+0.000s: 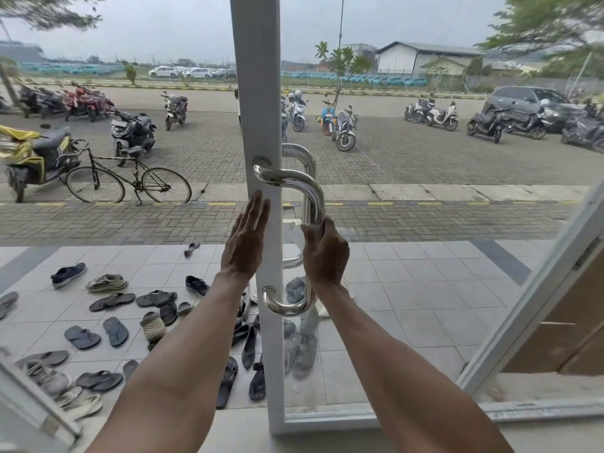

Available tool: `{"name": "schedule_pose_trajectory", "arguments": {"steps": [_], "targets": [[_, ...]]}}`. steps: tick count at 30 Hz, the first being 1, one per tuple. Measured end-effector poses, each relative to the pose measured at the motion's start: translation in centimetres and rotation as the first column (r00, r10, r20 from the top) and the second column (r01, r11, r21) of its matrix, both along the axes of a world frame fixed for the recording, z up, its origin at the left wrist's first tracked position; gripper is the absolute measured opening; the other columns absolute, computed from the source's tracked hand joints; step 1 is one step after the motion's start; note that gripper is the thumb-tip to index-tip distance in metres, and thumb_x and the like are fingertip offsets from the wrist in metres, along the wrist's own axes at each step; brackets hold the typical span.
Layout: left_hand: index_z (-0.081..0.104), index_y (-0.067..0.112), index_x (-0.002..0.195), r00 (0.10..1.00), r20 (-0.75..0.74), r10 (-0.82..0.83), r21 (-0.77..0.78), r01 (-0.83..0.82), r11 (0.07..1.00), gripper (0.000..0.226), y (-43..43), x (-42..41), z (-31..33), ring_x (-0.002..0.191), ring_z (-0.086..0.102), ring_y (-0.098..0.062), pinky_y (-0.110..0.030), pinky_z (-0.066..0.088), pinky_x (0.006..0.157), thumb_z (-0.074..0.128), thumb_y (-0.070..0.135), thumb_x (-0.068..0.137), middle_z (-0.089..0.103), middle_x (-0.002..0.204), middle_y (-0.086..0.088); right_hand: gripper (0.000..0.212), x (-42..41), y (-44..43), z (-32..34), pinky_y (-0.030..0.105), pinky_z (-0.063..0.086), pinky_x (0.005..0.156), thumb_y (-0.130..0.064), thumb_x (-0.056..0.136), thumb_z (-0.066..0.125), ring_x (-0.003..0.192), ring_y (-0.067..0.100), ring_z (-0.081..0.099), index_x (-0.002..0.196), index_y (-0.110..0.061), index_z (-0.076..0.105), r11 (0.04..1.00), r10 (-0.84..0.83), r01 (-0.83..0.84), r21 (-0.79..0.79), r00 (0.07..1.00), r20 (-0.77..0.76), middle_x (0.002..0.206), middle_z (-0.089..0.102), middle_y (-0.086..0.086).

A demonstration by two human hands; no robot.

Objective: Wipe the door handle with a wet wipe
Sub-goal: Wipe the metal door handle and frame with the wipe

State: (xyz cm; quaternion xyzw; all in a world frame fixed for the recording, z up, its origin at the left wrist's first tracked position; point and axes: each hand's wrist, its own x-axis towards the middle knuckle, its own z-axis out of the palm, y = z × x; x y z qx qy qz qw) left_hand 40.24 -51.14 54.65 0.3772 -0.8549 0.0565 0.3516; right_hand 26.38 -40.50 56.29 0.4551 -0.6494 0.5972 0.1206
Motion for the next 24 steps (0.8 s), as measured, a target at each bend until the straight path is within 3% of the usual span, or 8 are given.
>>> {"name": "schedule_pose_trajectory", "arguments": {"steps": [2, 6, 9, 13, 18, 24], "targets": [[0.010, 0.012, 0.158, 1.000, 0.011, -0.009, -0.011, 0.009, 1.000, 0.099, 0.1, 0.0, 0.2, 0.154, 0.002, -0.020, -0.036, 0.016, 0.124, 0.063, -0.013, 0.079, -0.006, 0.166, -0.004, 0.031, -0.4, -0.3, 2.1, 0.023, 0.042, 0.060, -0.034, 0.095, 0.068, 0.073, 0.028, 0.072, 0.110, -0.006, 0.066, 0.999, -0.022, 0.019, -0.043, 0.997, -0.073, 0.084, 0.075, 0.009], [0.015, 0.009, 0.158, 1.000, -0.009, -0.004, -0.040, 0.004, 0.999, 0.090, 0.2, -0.1, 1.0, 0.153, 0.009, -0.024, -0.041, 0.025, 0.122, 0.061, -0.008, 0.082, 0.000, 0.166, -0.009, 0.046, -0.8, -0.8, 3.6, 0.030, 0.054, 0.073, -0.034, 0.098, 0.063, 0.089, 0.030, 0.074, 0.131, -0.002, 0.060, 0.998, -0.008, 0.001, -0.062, 0.994, -0.110, 0.103, 0.076, 0.014], [0.014, 0.008, 0.157, 0.999, -0.049, -0.003, -0.025, 0.002, 1.000, 0.088, 0.1, -0.3, 1.7, 0.154, 0.008, -0.024, -0.042, 0.030, 0.119, 0.062, -0.006, 0.084, 0.001, 0.166, -0.009, 0.044, -0.7, -0.5, 2.4, 0.028, 0.054, 0.073, -0.032, 0.098, 0.063, 0.086, 0.028, 0.074, 0.130, -0.001, 0.061, 0.998, 0.005, -0.011, -0.058, 0.995, -0.103, 0.100, 0.076, 0.015], [0.012, 0.006, 0.157, 0.998, -0.060, 0.005, -0.010, -0.006, 1.000, 0.092, 0.0, -0.4, 1.9, 0.154, 0.007, -0.023, -0.041, 0.028, 0.120, 0.064, -0.008, 0.083, 0.002, 0.166, -0.008, 0.038, -1.1, 0.3, -0.3, 0.035, 0.058, 0.072, -0.032, 0.100, 0.060, 0.083, 0.029, 0.073, 0.120, -0.001, 0.063, 0.997, 0.074, -0.072, 0.036, 0.993, -0.087, 0.092, 0.075, 0.014], [0.010, 0.008, 0.158, 0.997, -0.072, -0.004, -0.001, 0.004, 1.000, 0.098, -0.2, -0.5, 1.6, 0.154, 0.007, -0.022, -0.041, 0.030, 0.120, 0.064, -0.016, 0.080, 0.000, 0.166, -0.006, 0.031, -1.5, 0.6, 1.0, 0.029, 0.054, 0.067, -0.030, 0.100, 0.060, 0.077, 0.028, 0.073, 0.116, -0.003, 0.064, 0.995, 0.102, -0.101, 0.017, 0.985, -0.139, 0.087, 0.074, 0.011], [-0.001, 0.014, 0.157, 0.995, -0.099, -0.007, -0.004, 0.007, 1.000, 0.107, -0.8, -0.6, 1.3, 0.154, 0.007, -0.018, -0.040, 0.035, 0.117, 0.057, -0.025, 0.076, -0.005, 0.166, 0.001, 0.041, -1.8, -1.0, 6.2, 0.039, 0.059, 0.078, -0.032, 0.097, 0.064, 0.092, 0.034, 0.072, 0.126, -0.002, 0.063, 0.996, 0.086, -0.093, -0.019, 0.969, -0.231, 0.106, 0.074, 0.016]]}}
